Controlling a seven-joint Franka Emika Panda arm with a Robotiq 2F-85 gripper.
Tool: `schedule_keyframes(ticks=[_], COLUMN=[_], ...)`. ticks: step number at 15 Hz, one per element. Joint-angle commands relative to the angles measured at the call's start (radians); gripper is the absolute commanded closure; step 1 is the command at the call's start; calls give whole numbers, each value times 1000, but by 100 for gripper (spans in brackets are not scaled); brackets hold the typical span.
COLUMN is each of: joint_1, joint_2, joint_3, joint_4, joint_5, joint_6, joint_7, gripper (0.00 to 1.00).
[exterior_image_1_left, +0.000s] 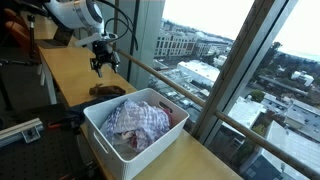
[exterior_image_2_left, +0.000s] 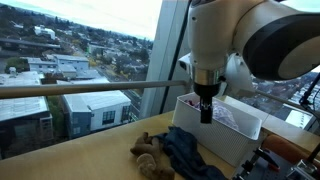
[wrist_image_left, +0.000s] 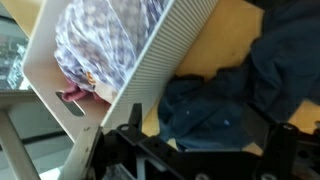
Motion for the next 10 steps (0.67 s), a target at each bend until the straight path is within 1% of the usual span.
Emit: schedule_keyframes(ticks=[1,3,6,8,10], joint_1=[-24,-37,-61,-68,-68], joint_2=[65,101,167,212,253], joint_3=[0,-12,-41,-61,-81], joint_4=[14,10,21,36,50], joint_5=[61,111,198,248,277], joint_6=[218,327,431,465,469], joint_7=[-33,-61,-119,-155,-178], gripper=[0,0,0,0,0])
